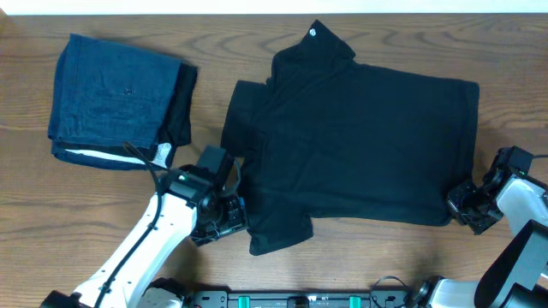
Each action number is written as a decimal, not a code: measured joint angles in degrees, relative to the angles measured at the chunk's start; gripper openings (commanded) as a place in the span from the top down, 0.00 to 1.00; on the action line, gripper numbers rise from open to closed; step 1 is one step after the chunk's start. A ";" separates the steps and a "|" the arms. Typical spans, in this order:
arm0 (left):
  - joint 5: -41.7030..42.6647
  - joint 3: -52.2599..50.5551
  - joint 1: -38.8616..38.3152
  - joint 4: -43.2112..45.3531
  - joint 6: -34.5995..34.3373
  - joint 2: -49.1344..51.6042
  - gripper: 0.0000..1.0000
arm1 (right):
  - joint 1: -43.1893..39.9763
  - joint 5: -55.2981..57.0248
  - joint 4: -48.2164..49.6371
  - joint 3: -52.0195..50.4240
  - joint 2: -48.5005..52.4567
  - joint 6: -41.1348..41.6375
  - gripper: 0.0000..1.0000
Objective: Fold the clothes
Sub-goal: 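Grasp the bottom left hem with the left gripper, then lift the bottom hem with both grippers and fold it up toward the collar, then lower the folded hem onto the shirt's upper half with both grippers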
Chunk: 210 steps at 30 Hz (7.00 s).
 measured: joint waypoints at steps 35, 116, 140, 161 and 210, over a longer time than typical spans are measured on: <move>1.29 -3.69 -11.96 13.00 -10.47 11.10 0.60 | 0.00 0.00 0.00 0.00 0.00 0.00 0.99; -2.80 4.55 -16.44 -0.46 -8.55 9.16 0.94 | 0.46 0.20 -9.57 6.51 0.61 -0.02 0.99; -14.23 30.40 -6.19 -0.63 1.25 8.90 0.94 | 3.02 -4.66 -12.31 14.80 0.70 -2.67 0.99; -14.56 30.53 -6.14 23.98 7.21 23.87 0.94 | 3.52 -6.78 9.66 13.94 5.60 -1.99 0.98; -22.86 30.53 -3.04 40.24 16.35 31.41 0.27 | 4.04 -23.54 23.96 25.64 13.86 -6.34 0.20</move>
